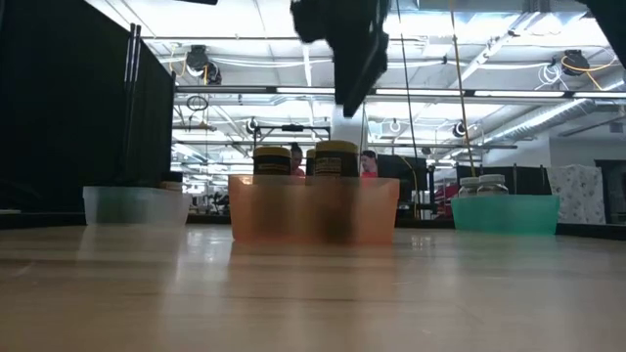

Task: Sort spices by type
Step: Put the white seasoning bottle into the green bin

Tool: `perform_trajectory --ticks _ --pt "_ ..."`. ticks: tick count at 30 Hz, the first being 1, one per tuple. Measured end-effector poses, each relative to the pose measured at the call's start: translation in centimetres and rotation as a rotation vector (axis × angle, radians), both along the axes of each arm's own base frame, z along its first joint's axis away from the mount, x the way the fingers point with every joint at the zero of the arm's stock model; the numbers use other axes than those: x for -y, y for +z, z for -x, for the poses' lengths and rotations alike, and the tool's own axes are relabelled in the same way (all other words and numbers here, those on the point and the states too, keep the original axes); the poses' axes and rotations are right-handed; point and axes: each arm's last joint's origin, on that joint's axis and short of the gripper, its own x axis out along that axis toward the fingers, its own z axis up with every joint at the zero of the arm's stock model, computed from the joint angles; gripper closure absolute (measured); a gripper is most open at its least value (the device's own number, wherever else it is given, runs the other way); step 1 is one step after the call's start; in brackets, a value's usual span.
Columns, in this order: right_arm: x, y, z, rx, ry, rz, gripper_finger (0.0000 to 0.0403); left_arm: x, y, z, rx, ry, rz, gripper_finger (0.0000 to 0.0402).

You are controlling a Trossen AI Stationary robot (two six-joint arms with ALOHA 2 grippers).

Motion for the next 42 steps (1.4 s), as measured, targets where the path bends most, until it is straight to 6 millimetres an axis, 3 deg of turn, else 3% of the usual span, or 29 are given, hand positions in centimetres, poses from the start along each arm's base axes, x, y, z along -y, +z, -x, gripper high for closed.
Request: perform_trajectory --ticks 5,9,12,18,25,42 --pt "-0.3 2.7 1.7 0.063 -0.044 0.059 0.0141 0.0 0.0 0.0 -0.003 0.000 -0.001 0.0086" --pt "-0.6 2.9 2.0 0.067 -0.043 0.056 0.0180 0.0 0.0 0.0 -0.002 0.000 0.001 0.0086" --pt "-0.7 0.9 2.2 -0.005 -0.039 0.059 0.0241 0.1 0.0 0.0 -0.005 -0.018 0.009 0.0086" --pt "-1.2 -4.9 2.9 -0.108 -0.052 0.147 0.0388 0.2 -0.1 0.0 -0.005 -0.042 0.032 0.0086" --pt "-1.3 -7.4 2.0 0.013 -0.029 0.175 0.0398 0.2 -0.1 0.0 -0.003 -0.041 0.034 0.0086" --pt "-2.1 -7.5 0.8 0.126 -0.016 0.141 0.0402 0.2 -0.1 0.0 -0.002 -0.041 0.035 0.0086"
